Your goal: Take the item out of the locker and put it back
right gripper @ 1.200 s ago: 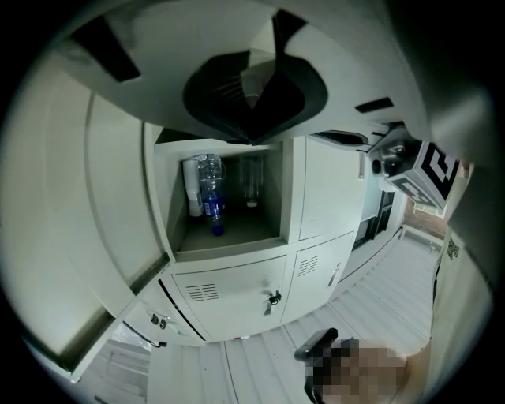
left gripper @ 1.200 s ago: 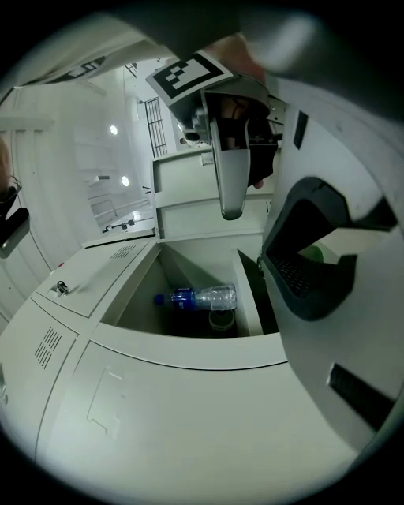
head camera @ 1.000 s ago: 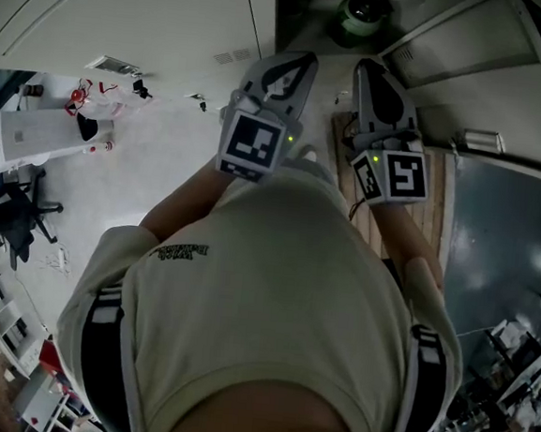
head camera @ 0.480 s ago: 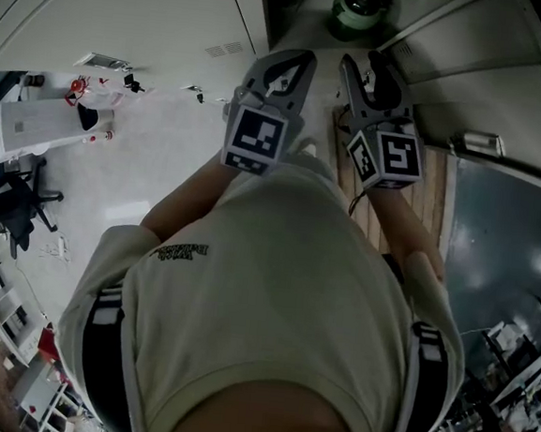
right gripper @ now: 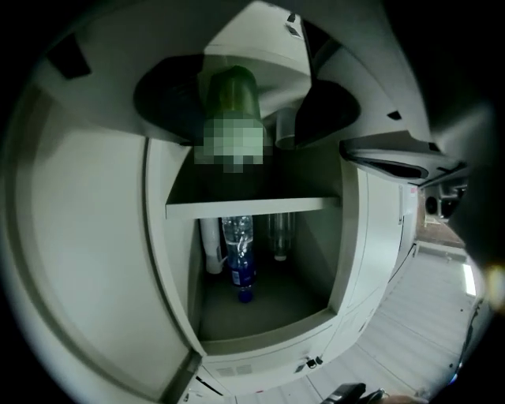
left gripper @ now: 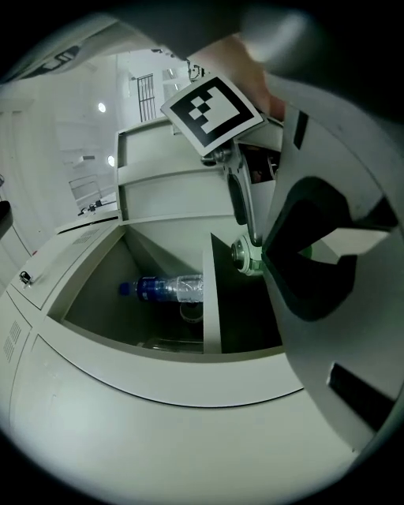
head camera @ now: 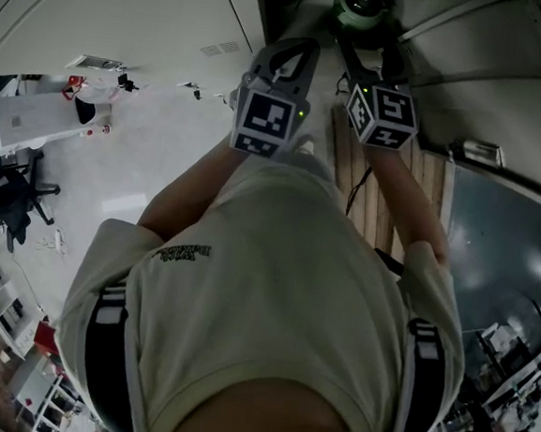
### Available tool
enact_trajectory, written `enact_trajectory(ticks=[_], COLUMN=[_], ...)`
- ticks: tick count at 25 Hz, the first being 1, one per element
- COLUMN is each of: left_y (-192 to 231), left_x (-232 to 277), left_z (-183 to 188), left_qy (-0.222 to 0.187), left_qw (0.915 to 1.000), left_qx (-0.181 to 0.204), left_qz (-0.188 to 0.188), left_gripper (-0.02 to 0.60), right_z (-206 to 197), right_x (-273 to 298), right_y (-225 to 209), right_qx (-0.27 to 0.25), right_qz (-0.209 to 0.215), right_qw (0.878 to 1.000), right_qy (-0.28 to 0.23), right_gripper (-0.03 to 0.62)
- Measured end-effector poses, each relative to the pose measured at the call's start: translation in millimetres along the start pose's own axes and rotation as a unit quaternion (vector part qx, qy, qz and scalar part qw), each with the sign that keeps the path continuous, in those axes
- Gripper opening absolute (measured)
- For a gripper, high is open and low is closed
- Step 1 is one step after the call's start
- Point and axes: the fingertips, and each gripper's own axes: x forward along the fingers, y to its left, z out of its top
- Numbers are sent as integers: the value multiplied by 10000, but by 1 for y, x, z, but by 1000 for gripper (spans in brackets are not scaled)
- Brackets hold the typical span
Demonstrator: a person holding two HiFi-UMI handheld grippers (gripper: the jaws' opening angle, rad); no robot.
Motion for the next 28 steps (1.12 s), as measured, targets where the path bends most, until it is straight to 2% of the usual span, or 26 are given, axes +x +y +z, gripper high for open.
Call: enact_trajectory(ticks=[3,4,5,8,10,16,24,28], left_y=[6,8,10,17,22,23,22,25], left_x=[9,12,15,24,30,41,53,57], left_z=[-6,-8,-10,-21,-29,-34,-46,-58], left_qy=[14,10,14,84,158,158,342,413], left_qw=[9999,9999,9998,9996,9993,9991,9988,9983], left_qx=[-73,-122,-171,-218,-256,-360,-331,-376], left_qz=[73,103,127,176,208,169,132,132], left_gripper=[15,15,15,15,15,15,15,15], right_z=[-9,-12,-14,-22,-24,-36,-57,-72], right_x=[12,16,19,29,33,45,68,79], right_y=[-3,-3,-4,-8,-11,-21,-24,-24], right_qx=[29,44,59,45,-19,103,100,258], right_qz=[1,0,-13,-154,-279,-570,-672,-680], right_qw=[9999,9998,9997,9994,9993,9972,9954,9935], right_qy=[163,213,255,292,266,464,670,877], right_gripper=[366,396,397,397,427,436,436,436])
